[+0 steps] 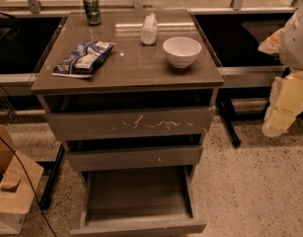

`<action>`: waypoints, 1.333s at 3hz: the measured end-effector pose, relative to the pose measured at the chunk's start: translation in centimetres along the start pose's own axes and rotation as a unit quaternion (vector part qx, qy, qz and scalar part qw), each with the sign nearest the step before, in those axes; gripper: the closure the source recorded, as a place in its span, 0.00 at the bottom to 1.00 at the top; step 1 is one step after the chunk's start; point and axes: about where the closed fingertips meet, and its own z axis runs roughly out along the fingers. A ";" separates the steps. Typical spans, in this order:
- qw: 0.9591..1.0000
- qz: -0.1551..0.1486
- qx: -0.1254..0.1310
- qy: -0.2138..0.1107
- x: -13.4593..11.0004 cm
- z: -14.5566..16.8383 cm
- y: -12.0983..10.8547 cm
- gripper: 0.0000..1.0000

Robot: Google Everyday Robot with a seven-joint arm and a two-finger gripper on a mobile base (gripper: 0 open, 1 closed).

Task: Place blue chip bag into bottom drawer

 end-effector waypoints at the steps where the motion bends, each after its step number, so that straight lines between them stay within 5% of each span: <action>1: 1.000 0.000 0.000 0.000 0.0 0.0 0.0 0.00; 3: 0.996 -0.026 0.007 -0.088 -7.5 2.7 -0.6 0.00; 4: 0.992 -0.014 0.007 -0.123 -10.4 3.4 -0.9 0.00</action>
Offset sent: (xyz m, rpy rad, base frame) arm 0.0268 0.0650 -0.0092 0.1237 -0.0674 0.0888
